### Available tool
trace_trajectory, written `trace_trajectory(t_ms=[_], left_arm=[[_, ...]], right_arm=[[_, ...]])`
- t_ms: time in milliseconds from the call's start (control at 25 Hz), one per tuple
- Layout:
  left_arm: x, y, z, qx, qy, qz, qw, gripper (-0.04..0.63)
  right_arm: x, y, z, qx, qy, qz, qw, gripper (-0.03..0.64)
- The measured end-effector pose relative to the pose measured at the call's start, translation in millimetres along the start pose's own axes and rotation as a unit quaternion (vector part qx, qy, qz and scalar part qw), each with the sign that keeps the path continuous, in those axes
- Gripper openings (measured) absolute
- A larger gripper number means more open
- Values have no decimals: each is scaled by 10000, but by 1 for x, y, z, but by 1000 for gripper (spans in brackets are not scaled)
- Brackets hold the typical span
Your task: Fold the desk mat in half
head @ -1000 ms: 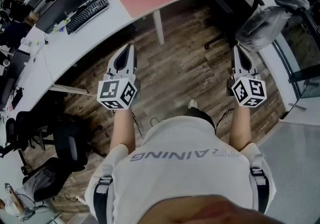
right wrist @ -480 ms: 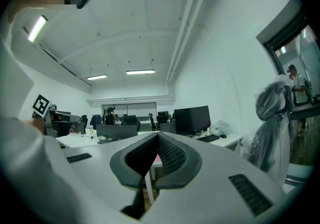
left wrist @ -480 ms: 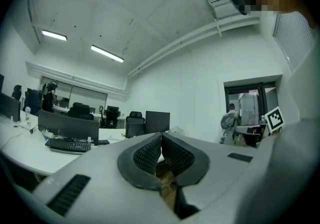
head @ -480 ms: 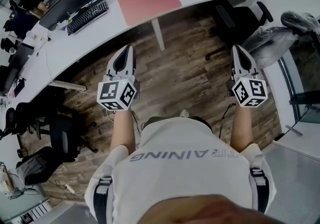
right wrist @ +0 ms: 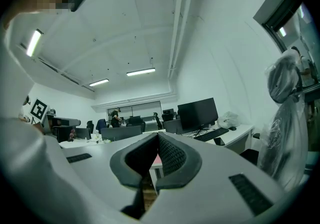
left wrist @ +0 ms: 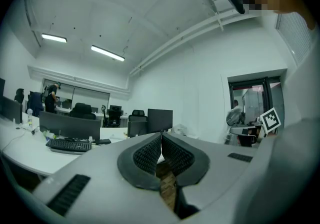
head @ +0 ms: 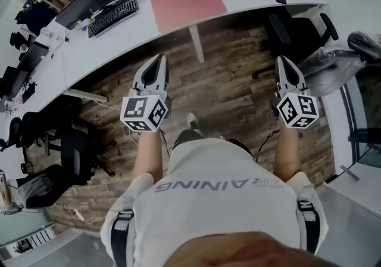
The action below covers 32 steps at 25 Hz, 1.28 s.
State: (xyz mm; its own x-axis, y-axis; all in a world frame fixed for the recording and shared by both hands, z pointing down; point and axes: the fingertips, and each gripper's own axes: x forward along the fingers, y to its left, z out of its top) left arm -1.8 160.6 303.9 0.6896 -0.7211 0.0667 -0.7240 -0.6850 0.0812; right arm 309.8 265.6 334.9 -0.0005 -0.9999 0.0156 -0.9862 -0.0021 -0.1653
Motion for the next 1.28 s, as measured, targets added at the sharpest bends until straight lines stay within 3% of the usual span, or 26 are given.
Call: trace_trajectory(t_ms=[480,800,1280], left_arm=[[76,55,-4,-213,120,-257,9994,32],[133,119,3,-261,197,-428,9986,32],[169,237,-4,-375,286,-253,9986,32]], right_arm=[[73,-10,3,-122,36,-294,9995,23],[149,7,9,-189,-61,-504,9985,23],[266,59,-6,-180,102,-381,9991,23]])
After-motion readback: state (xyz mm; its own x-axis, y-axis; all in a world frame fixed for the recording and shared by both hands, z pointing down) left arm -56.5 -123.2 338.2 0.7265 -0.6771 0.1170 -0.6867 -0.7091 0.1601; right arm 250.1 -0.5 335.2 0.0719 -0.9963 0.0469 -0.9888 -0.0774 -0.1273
